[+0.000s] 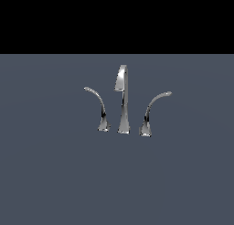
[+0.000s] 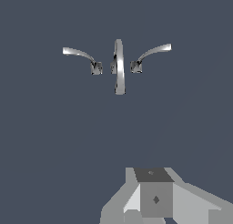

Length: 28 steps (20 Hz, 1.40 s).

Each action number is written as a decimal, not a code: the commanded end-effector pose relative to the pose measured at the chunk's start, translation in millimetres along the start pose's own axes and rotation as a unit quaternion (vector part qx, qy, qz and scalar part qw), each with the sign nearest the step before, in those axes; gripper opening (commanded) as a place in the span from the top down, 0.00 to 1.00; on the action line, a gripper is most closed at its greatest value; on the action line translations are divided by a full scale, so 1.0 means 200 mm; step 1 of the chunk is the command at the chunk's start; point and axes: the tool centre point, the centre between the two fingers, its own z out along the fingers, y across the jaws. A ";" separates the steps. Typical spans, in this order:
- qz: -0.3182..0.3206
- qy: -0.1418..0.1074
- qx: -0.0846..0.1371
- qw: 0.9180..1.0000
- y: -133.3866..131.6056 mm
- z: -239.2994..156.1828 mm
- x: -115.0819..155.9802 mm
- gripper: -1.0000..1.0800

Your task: Turn on the faucet by rotating a designated handle.

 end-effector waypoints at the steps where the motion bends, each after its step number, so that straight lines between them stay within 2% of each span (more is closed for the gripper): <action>1: 0.031 0.000 0.001 1.000 -0.02 0.05 0.06 1.00; 8: 0.127 0.001 0.004 0.992 -0.06 0.22 0.24 1.00; 15: 0.222 0.001 0.007 0.975 -0.07 0.38 0.43 1.00; 22: 0.317 0.002 0.010 0.948 -0.04 0.55 0.63 1.00; 28: 0.398 0.002 0.012 0.917 0.02 0.70 0.79 1.00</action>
